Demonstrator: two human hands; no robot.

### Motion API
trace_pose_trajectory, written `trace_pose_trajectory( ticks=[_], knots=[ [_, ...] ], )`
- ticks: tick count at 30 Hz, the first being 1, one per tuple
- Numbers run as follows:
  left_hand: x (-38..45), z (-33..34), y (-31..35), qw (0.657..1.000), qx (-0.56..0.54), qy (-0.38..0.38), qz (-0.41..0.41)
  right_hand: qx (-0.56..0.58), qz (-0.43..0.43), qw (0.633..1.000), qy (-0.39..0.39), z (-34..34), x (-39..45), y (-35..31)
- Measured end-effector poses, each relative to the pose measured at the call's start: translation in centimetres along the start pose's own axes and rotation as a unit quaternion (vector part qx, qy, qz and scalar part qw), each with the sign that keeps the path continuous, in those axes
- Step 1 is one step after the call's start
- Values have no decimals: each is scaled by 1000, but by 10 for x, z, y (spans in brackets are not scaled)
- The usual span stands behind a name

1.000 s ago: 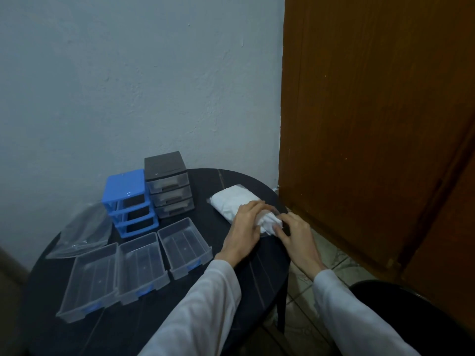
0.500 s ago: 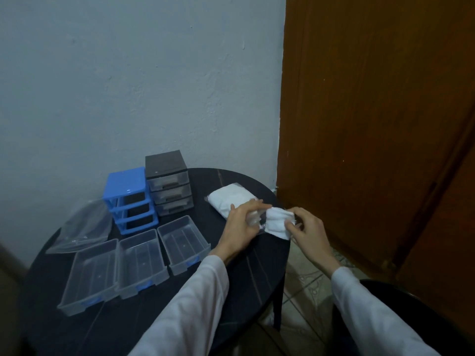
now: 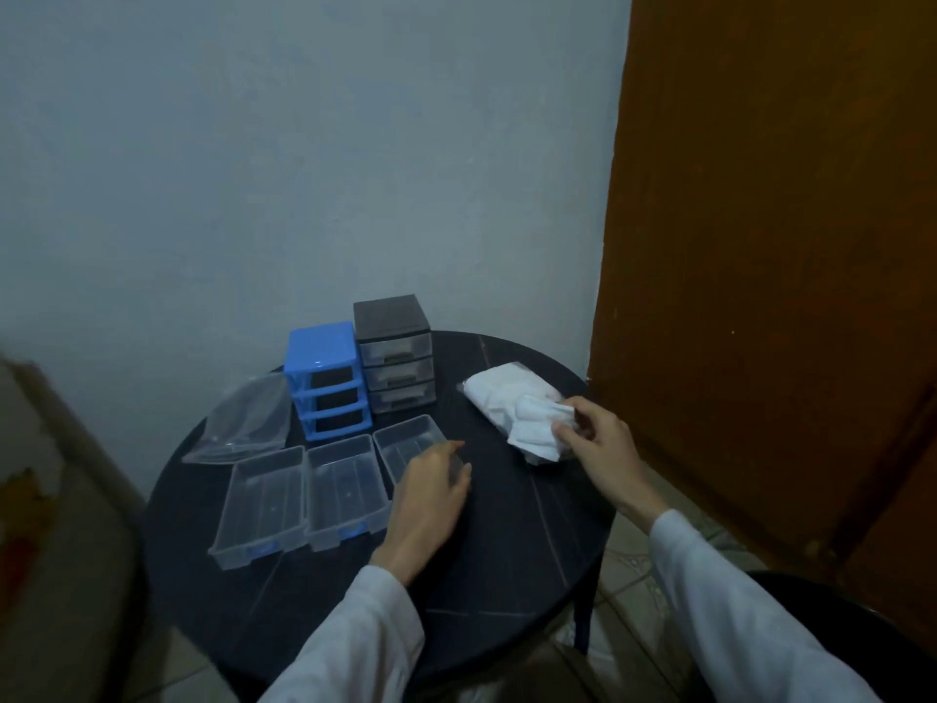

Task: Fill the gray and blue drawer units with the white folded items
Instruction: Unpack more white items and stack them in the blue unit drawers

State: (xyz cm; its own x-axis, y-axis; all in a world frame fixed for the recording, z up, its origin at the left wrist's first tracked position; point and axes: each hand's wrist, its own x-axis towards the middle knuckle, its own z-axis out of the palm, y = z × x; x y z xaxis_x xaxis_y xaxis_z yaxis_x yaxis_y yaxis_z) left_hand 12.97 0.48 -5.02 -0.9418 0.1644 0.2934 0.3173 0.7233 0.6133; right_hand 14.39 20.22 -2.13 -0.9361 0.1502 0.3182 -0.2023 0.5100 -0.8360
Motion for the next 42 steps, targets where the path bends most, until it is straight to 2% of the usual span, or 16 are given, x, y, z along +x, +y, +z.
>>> trace_pose_trajectory(
  ticks=[7, 13, 16, 19, 21, 25, 29, 34, 38, 42],
  knots=[
    [-9, 5, -1, 998, 16, -42, 36, -3, 6, 1000, -1, 19, -3, -17],
    [-19, 10, 5, 989, -52, -106, 91, 7, 3, 1000, -3, 19, 4, -21],
    [-19, 3, 4, 987, -113, -63, 100, 24, 9, 999, -20, 21, 7, -21],
    [-14, -1, -2, 981, -175, 63, 60, 37, 9, 999, -34, 25, 7, -22],
    [-11, 0, -7, 973, -207, 100, 8, 20, 2, 999, -50, 29, 6, -23],
    [-9, 6, -10, 955, -282, 65, -60, -11, -24, 993, -112, 38, 6, -23],
    [-8, 14, -17, 928, -358, 35, -94, -66, -34, 983, -167, 47, 6, -23],
    [-5, 21, -24, 912, -384, 27, -141, -145, -54, 964, -215, 56, 8, -22],
    [-6, 22, -24, 917, -372, 34, -142, -198, -93, 955, -202, 63, 7, -22],
    [-6, 22, -24, 914, -379, 32, -140, -297, -120, 933, -165, 71, 7, -21]
  ],
)
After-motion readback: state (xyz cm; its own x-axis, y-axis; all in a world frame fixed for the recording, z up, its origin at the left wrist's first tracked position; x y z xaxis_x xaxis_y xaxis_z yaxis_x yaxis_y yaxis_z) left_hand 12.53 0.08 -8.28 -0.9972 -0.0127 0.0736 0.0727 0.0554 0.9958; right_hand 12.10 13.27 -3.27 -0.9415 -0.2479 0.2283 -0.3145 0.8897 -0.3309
